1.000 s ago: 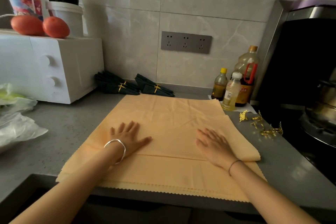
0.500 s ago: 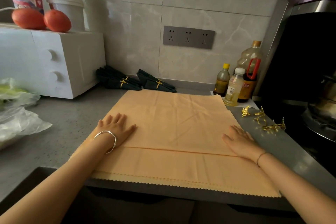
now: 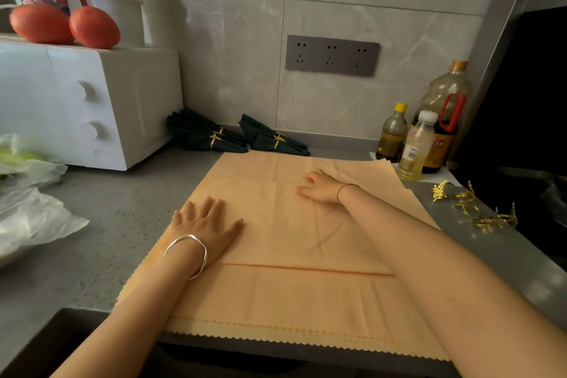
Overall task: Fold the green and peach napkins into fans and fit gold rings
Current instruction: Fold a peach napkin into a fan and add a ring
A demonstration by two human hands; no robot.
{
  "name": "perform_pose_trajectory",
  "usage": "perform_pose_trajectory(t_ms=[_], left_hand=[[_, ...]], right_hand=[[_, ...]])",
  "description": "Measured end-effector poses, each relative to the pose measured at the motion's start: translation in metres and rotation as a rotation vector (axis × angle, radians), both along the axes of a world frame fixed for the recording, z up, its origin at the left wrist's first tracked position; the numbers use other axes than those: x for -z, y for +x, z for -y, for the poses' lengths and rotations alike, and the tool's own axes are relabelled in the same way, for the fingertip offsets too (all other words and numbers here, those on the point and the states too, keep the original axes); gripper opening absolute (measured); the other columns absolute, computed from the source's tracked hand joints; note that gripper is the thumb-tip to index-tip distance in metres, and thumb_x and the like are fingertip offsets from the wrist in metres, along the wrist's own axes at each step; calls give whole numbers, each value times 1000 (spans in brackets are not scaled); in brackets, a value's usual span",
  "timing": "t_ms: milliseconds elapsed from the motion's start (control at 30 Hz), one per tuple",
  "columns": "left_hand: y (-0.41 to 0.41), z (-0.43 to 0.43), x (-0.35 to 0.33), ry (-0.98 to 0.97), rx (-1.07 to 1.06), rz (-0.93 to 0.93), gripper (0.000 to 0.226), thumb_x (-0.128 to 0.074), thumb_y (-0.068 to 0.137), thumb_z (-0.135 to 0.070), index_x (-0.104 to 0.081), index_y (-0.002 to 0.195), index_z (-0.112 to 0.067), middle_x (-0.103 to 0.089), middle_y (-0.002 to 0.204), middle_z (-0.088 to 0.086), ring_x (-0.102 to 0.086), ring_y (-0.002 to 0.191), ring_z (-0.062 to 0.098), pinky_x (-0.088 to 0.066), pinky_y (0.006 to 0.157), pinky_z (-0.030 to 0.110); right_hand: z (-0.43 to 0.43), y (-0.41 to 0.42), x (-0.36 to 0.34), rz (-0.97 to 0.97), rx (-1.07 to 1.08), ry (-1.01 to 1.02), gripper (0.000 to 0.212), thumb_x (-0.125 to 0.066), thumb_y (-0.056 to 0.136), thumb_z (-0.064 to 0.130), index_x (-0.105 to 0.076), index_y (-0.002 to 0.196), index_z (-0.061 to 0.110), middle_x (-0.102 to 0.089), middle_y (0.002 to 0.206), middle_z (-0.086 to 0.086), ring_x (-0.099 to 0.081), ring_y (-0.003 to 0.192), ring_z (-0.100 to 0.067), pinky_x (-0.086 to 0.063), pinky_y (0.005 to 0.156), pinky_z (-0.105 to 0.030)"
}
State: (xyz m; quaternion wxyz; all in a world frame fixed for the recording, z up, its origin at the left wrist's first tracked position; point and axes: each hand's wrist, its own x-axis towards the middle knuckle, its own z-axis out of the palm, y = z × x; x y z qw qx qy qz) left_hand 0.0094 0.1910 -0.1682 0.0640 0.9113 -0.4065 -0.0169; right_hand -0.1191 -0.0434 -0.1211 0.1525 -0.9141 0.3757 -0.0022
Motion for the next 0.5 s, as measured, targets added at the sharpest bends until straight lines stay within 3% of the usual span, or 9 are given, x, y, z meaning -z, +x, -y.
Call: perform_pose_trajectory(t_ms=[100,200,333,500], left_hand=[[0,1,2,-9,-4,7,74,-14,89,-71,-6,151,-32,-1,159,-8,3,146,27,0,118,44],[0,2,4,-22,-11,20,74,-15,88,-71,-7,151,-32,-2,159,-9,1,146,27,0,118,43],[-1,2,4,-25,-34,12,79,-17,88,-72,-3,151,-27,-1,159,-8,2,147,25,0,118,42],[-1,1,3,-202,-80,-110,83,-23,91,-67,14,150,-21,11,159,-4,1,147,18,-1,119,40]], right_hand=[[5,23,1,-29,45,-115,53,-45,86,62,-51,115,18,-50,130,-5,-45,119,-26,-38,98,-38],[-14,55,-3,-50,-26,-57,59,-44,87,62,-50,122,15,-54,128,-5,-47,120,-27,-36,98,-38],[-50,101,-5,88,-189,-22,45,-54,89,42,-53,126,15,-55,130,-4,-49,121,-25,-35,101,-33],[-85,126,-6,266,-379,-66,23,-58,89,26,-66,109,20,-65,112,-4,-56,105,-24,-39,86,-29]])
